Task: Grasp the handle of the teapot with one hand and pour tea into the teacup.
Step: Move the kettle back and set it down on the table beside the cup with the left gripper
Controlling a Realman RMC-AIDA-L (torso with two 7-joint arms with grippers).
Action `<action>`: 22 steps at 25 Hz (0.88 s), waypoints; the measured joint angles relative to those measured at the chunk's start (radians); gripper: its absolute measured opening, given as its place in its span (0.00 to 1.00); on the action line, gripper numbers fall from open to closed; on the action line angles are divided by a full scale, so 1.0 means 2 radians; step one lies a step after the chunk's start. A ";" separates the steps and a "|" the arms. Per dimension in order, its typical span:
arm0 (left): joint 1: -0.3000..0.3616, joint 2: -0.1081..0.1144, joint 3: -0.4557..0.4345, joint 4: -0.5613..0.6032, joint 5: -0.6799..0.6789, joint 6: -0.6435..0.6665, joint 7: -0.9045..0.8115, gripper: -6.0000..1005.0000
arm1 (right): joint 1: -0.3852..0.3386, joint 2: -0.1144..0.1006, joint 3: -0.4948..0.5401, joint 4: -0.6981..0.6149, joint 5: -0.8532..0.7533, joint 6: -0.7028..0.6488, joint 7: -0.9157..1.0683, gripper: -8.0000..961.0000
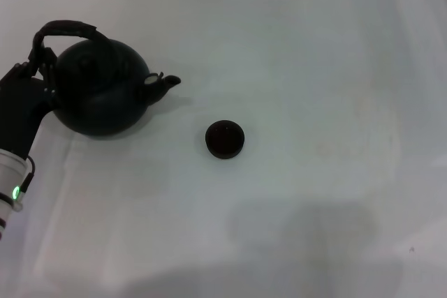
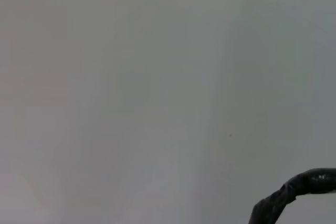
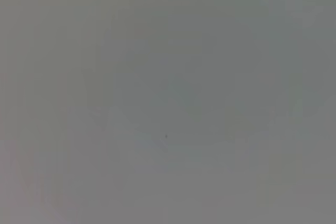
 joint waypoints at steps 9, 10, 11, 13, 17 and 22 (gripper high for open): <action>0.002 0.000 0.000 0.000 0.000 -0.007 0.003 0.13 | 0.000 0.000 0.000 0.000 0.000 0.000 0.000 0.85; 0.002 0.000 0.000 0.000 0.000 -0.007 0.003 0.14 | 0.000 0.000 0.000 -0.001 0.000 0.000 0.000 0.85; 0.002 0.000 0.000 0.000 0.000 -0.007 0.003 0.15 | 0.000 0.000 0.000 -0.001 0.000 0.000 0.000 0.85; 0.002 0.000 0.000 0.000 0.000 -0.007 0.004 0.17 | 0.000 0.000 0.000 -0.003 0.000 0.000 0.000 0.85; 0.002 0.000 0.000 0.000 0.002 -0.011 0.004 0.22 | -0.001 0.000 0.000 -0.005 0.000 0.000 0.000 0.85; 0.002 0.000 0.003 -0.001 0.004 -0.009 0.004 0.27 | -0.001 0.000 0.000 -0.005 0.000 0.001 0.001 0.85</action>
